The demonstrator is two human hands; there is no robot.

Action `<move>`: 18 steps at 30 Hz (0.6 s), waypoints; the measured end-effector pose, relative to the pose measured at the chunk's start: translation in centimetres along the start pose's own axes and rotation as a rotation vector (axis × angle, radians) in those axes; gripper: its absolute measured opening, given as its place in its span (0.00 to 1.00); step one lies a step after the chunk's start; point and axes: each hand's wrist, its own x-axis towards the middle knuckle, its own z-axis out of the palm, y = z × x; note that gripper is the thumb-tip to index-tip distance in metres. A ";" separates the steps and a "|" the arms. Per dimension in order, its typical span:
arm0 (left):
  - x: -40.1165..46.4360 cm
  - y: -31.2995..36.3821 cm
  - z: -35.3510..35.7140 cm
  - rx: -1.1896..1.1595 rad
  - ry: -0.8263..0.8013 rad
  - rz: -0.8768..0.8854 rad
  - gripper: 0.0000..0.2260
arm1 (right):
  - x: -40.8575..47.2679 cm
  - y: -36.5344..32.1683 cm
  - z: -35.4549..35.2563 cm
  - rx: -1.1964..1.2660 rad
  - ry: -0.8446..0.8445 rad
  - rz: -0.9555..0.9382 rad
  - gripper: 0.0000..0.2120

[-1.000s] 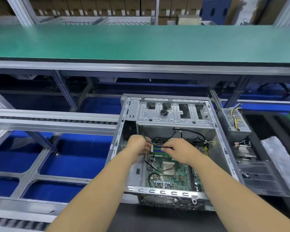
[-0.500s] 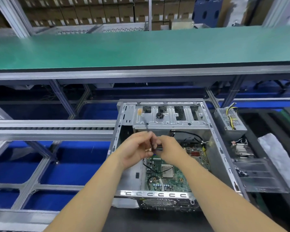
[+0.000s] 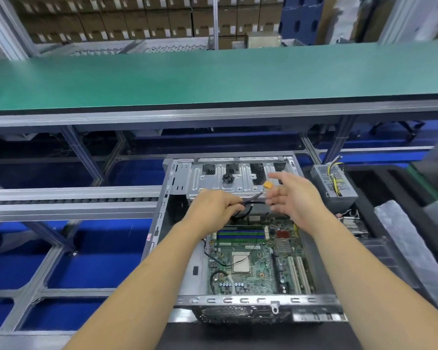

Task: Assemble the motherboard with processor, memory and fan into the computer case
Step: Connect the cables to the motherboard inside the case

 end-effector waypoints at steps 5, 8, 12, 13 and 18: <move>2.0 2.3 1.3 0.087 -0.310 -0.106 0.11 | -0.2 0.3 -1.4 -0.461 -0.048 -0.007 0.06; 2.7 4.4 2.3 -0.034 -0.394 -0.132 0.08 | 0.0 0.8 -0.9 -0.707 -0.156 -0.028 0.05; 2.7 5.8 3.7 -0.244 -0.359 -0.131 0.18 | 0.3 0.7 -1.6 -0.920 -0.002 -0.181 0.08; 2.7 5.7 4.2 -0.201 -0.387 -0.128 0.20 | 0.4 0.5 -2.1 -0.932 0.122 -0.275 0.08; 2.8 6.2 6.1 -0.216 -0.700 -0.097 0.15 | 1.8 0.1 -3.4 -1.180 0.234 -0.519 0.09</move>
